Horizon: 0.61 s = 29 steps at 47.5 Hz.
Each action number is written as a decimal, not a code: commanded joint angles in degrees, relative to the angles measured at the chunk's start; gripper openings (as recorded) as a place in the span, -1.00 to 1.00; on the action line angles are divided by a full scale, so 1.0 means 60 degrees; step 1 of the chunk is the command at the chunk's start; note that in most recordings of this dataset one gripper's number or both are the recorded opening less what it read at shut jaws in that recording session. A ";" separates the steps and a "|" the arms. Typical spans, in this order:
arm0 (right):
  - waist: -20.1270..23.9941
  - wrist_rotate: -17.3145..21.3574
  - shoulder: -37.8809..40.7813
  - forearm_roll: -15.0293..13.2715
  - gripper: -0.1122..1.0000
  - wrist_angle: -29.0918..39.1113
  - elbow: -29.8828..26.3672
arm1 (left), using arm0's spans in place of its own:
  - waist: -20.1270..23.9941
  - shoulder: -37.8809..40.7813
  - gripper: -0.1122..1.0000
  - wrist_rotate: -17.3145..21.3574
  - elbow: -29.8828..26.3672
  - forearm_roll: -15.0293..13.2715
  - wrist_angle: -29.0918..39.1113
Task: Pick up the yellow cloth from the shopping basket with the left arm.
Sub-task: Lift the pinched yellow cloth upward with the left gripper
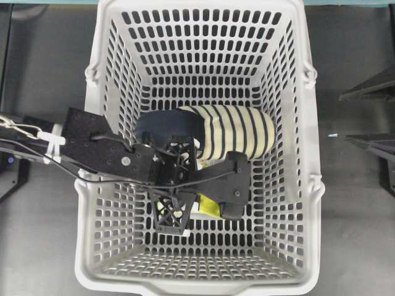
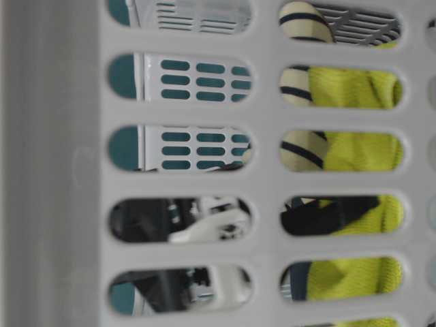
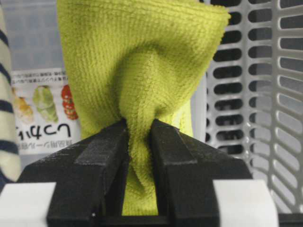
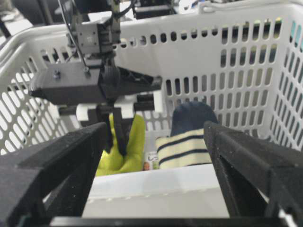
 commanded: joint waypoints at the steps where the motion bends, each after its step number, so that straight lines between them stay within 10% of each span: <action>1: -0.0015 0.0015 0.0000 0.0029 0.60 -0.0044 -0.0073 | 0.0029 -0.0410 -0.56 0.0000 -0.0439 0.0044 0.0117; 29: -0.0073 0.0015 -0.0337 0.0029 0.60 -0.0044 0.0088 | 0.0161 -0.0469 -0.56 0.0366 -0.6753 0.0044 0.6313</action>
